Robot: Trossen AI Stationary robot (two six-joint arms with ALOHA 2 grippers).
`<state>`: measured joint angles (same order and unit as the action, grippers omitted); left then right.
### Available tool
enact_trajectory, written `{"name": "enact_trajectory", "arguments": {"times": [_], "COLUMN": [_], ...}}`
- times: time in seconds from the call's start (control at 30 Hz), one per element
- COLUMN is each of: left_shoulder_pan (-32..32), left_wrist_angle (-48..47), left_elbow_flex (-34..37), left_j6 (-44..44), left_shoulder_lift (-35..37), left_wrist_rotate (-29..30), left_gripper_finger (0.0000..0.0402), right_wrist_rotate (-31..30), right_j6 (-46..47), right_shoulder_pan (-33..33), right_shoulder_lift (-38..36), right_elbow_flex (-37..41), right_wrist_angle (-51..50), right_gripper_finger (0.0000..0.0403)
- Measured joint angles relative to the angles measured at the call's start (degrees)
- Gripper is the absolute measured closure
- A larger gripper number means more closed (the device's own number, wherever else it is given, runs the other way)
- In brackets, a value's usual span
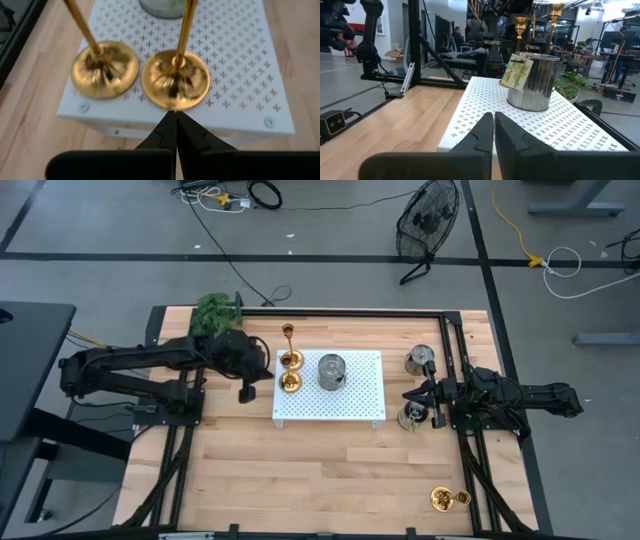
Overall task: Pick & Place candle stick holders
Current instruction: Put the left golden candle holder on the shelf aligned with the other golden candle holder
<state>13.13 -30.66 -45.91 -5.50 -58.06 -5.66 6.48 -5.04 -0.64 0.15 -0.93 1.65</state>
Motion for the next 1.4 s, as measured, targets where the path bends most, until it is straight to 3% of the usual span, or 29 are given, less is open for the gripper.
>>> {"name": "enact_trajectory", "arguments": {"times": [0.57,1.4], "left_shoulder_pan": [0.04,-0.17], "left_wrist_angle": [7.24,10.52], "left_elbow_flex": [5.37,5.44], "left_j6": [-0.06,0.38], "left_shoulder_lift": [-0.29,-4.57], "left_wrist_rotate": [-1.03,-1.7], "left_gripper_finger": [0.0397,0.0397], "right_wrist_rotate": [0.0,-0.02], "right_j6": [0.01,0.02], "right_shoulder_pan": [-0.02,-0.02], "right_shoulder_lift": [0.01,0.0], "right_elbow_flex": [0.01,0.0], "right_wrist_angle": [0.0,0.01], "right_gripper_finger": [0.0382,0.0382]}}
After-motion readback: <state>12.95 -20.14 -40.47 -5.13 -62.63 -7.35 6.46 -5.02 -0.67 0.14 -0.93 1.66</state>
